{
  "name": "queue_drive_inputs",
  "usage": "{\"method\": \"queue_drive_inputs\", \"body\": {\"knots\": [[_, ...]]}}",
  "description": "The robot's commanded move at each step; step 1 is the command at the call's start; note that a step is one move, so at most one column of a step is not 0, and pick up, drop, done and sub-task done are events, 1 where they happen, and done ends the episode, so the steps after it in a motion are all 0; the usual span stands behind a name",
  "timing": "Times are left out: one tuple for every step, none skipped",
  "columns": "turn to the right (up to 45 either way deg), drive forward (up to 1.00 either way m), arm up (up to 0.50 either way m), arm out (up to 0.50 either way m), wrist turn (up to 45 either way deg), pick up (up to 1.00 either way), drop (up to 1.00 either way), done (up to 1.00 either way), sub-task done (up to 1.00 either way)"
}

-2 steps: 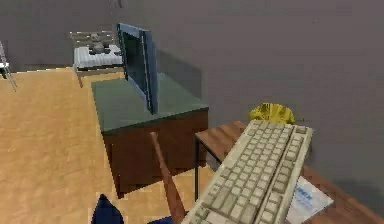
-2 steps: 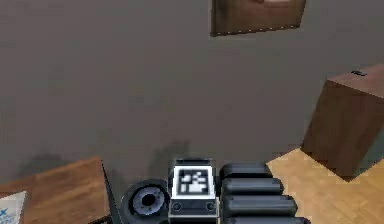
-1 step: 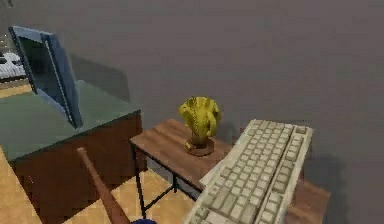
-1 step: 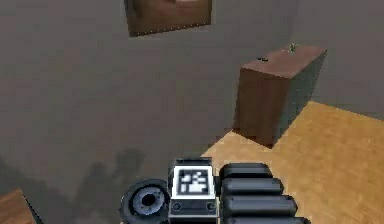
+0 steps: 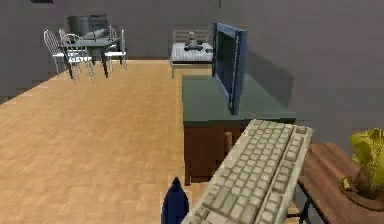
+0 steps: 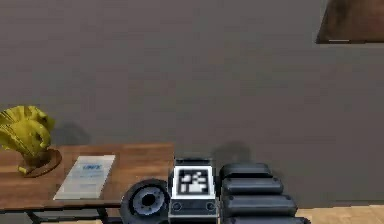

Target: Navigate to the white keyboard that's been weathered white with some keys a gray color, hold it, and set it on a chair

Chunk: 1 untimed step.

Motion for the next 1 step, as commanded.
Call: {"method": "queue_drive_inputs", "body": {"knots": [[-18.0, 0.00, 0.00, 0.00, 0.0, 0.00, 0.00, 0.00, 0.00]]}}
